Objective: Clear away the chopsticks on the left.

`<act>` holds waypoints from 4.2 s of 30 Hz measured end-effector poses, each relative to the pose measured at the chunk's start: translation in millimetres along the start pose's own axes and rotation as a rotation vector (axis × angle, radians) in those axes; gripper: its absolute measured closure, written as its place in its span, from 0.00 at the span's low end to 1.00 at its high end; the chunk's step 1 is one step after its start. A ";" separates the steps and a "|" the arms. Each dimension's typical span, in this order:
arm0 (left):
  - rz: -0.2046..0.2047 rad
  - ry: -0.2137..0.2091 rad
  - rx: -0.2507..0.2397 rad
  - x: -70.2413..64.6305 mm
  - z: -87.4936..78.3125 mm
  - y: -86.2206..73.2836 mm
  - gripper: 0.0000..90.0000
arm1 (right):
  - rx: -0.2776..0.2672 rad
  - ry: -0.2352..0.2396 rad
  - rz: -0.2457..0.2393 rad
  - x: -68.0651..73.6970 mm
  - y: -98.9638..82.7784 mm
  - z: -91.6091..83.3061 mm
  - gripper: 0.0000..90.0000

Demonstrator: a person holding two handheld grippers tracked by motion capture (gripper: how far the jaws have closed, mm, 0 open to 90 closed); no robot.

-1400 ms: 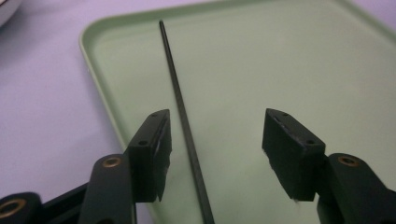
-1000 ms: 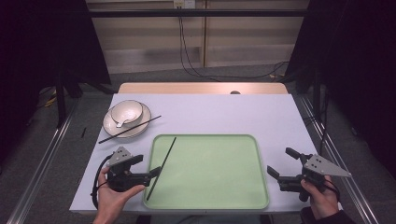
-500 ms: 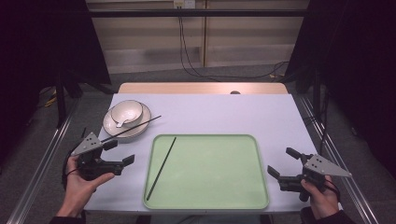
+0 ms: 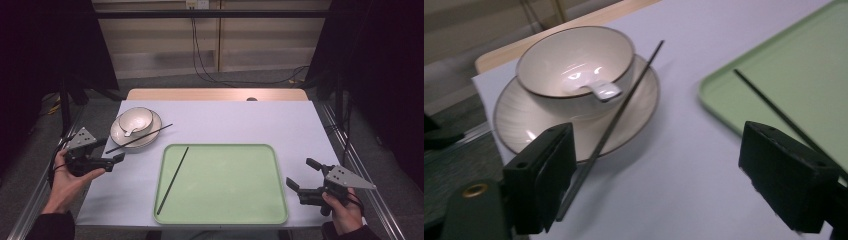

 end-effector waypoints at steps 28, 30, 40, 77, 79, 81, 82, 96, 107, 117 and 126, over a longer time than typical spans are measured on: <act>0.036 -0.095 0.101 45.5 77.9 9.9 0.62 | 0.005 -0.006 0.011 -2.0 -1.2 -0.7 0.04; 0.046 -0.112 0.110 43.8 80.5 9.2 0.67 | 0.007 -0.004 0.009 -1.9 -1.4 -0.3 0.04; 0.064 -0.134 0.147 42.3 91.0 7.6 0.77 | 0.010 -0.003 0.008 -2.5 -1.8 0.1 0.04; -0.018 -0.289 0.112 28.6 72.4 10.5 0.96 | 0.021 -0.007 0.010 -4.4 -3.2 0.0 0.05; -0.026 -0.291 0.095 25.1 69.0 11.2 0.96 | 0.023 -0.003 0.012 -3.9 -3.4 -0.1 0.05; -0.041 -0.292 0.085 23.6 65.0 11.7 0.96 | 0.021 -0.007 0.011 -4.4 -3.1 -0.2 0.05; -0.049 -0.295 0.080 22.9 63.2 11.9 0.96 | 0.021 -0.007 0.011 -4.4 -3.1 -0.2 0.05; -0.071 -0.281 0.055 2.3 35.3 14.2 0.96 | 0.018 -0.003 0.014 -4.3 -2.7 -0.1 0.05; -0.156 -0.231 -0.009 -5.8 8.2 12.4 0.96 | 0.016 -0.005 0.017 -4.4 -2.0 0.7 0.05; -0.184 -0.245 -0.004 -33.3 -10.6 5.3 0.96 | 0.014 -0.009 0.020 -4.8 -2.0 0.3 0.05; -0.193 -0.238 0.019 -66.4 -13.2 -8.6 0.96 | 0.010 -0.010 0.017 -4.7 -1.2 -0.5 0.05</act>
Point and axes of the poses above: each handheld gripper's, and its own axes: z roughly forward along the jaws, y roughly out of its top, x roughly to its left, the point moved 7 cm from there along z, roughly forward along the jaws, and after that the axes turned 15 degrees about x, right-handed, at the moved point
